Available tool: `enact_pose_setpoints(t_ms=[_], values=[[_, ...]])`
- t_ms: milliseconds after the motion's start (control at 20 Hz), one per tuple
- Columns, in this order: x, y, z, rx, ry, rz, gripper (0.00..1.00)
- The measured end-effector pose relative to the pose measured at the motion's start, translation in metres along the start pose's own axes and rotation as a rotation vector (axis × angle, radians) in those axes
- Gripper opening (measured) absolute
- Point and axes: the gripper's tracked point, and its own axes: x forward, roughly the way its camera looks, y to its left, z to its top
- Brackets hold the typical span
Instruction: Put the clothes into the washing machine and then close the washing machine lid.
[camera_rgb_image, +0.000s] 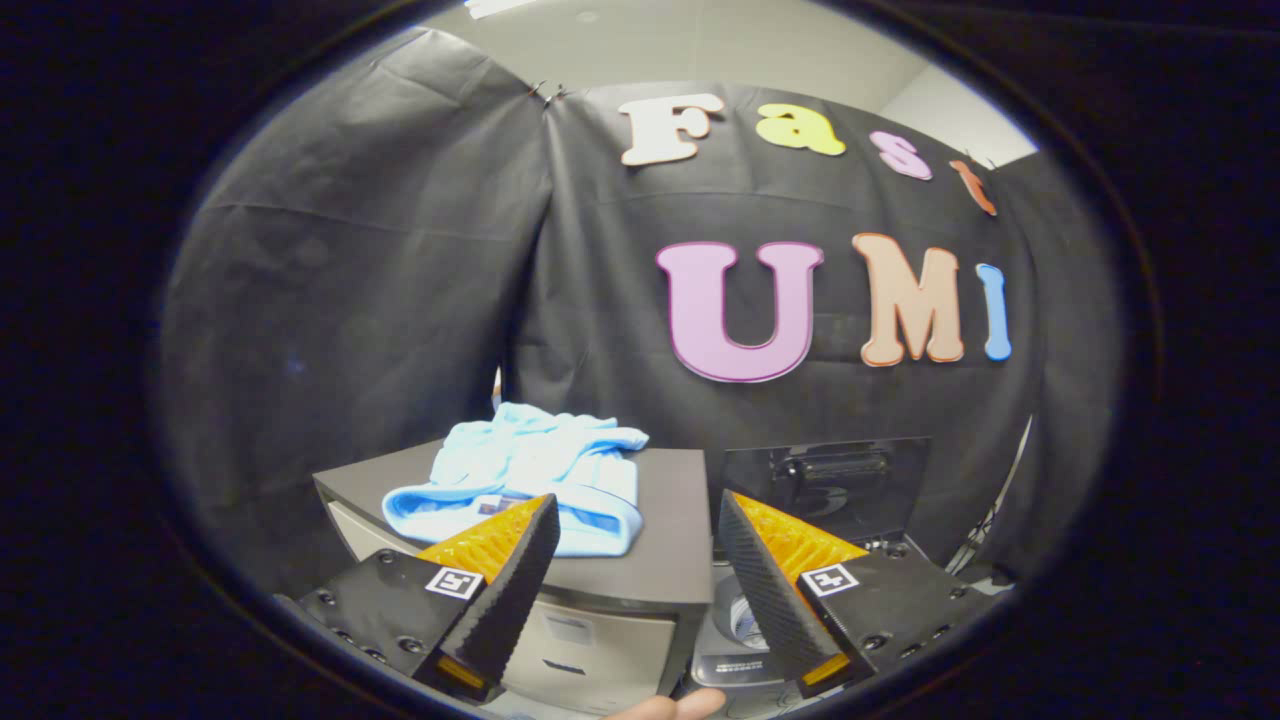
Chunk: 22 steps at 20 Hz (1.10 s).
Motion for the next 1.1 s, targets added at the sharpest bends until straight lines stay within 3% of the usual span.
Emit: enact_pose_setpoints(t_ms=[200,300,550,600,800,1100], values=[[0.043,0.046,0.031,0.022,-0.008,0.044,1.0],[0.065,0.063,0.031,0.018,0.05,0.062,1.0],[0.106,0.095,-0.045,-0.006,0.349,0.101,1.0],[0.106,0.097,-0.063,-0.032,0.422,0.099,0.95],[0.123,0.103,-0.051,0.079,0.36,0.062,0.85],[0.127,0.097,-0.055,0.094,0.394,-0.025,0.74]])
